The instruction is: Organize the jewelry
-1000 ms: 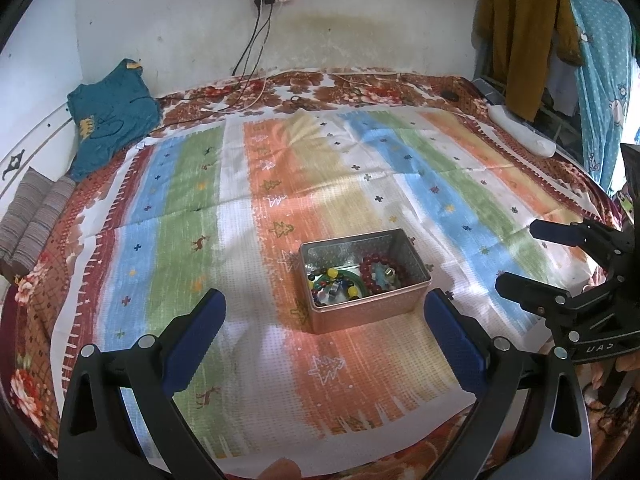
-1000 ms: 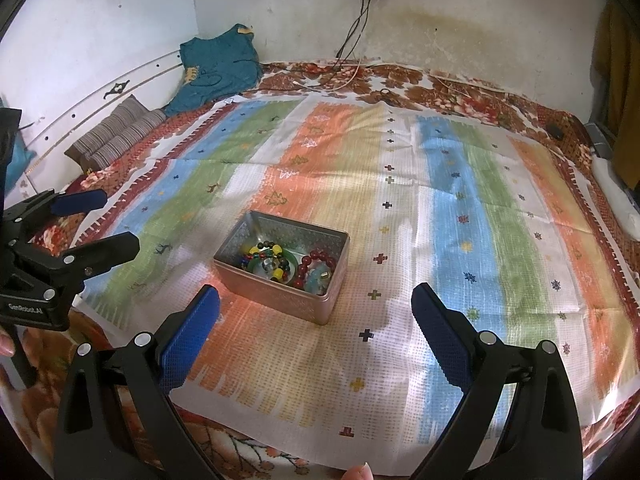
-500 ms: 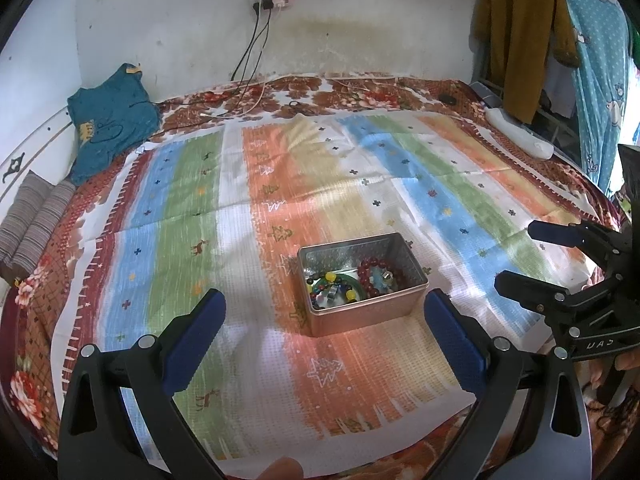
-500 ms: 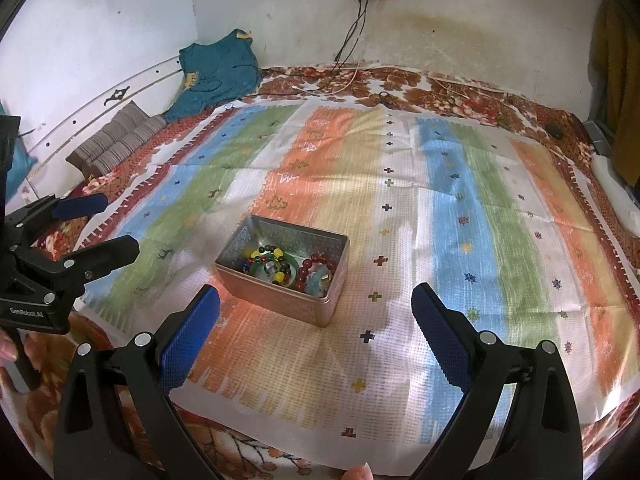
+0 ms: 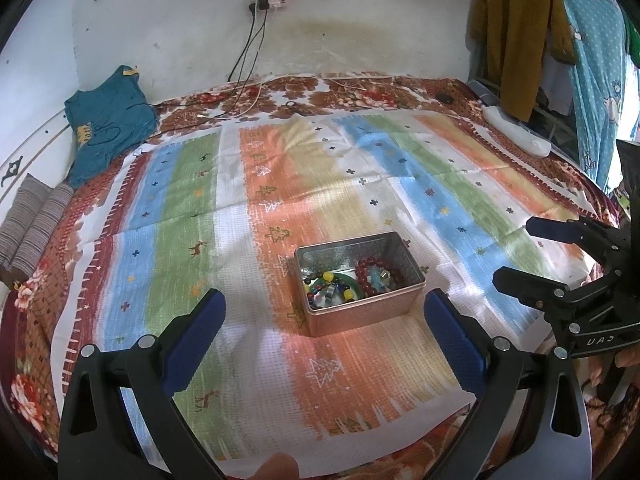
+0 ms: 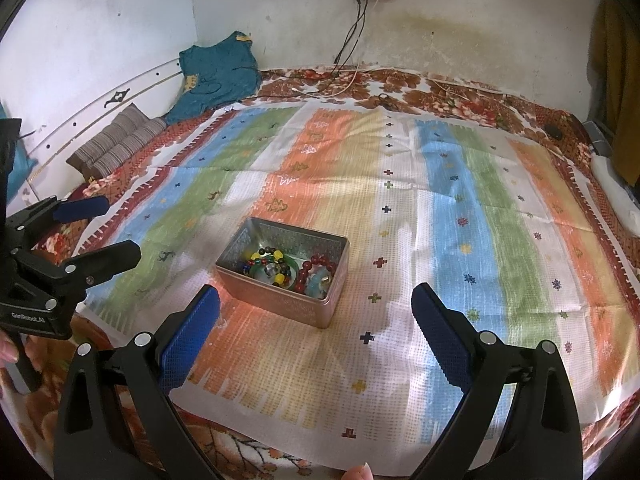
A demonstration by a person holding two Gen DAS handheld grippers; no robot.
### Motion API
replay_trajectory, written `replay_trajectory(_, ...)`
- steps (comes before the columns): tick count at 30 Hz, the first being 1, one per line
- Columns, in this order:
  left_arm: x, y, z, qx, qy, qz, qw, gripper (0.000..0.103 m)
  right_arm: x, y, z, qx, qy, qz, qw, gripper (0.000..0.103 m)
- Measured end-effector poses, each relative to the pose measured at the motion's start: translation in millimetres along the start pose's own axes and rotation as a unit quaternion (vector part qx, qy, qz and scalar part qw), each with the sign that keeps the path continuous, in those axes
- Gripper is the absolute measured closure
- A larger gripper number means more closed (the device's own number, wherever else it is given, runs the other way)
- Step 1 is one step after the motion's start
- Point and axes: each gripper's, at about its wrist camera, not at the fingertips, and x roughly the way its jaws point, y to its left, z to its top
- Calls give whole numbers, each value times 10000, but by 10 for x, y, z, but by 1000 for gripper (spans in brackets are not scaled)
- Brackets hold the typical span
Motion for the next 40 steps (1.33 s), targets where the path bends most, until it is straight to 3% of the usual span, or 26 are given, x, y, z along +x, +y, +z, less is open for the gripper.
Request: replay_trajectory(40, -89, -66, 26, 81, -299, -13, 9995, 6, -12, 40, 72, 69, -122, 24, 9999, 6)
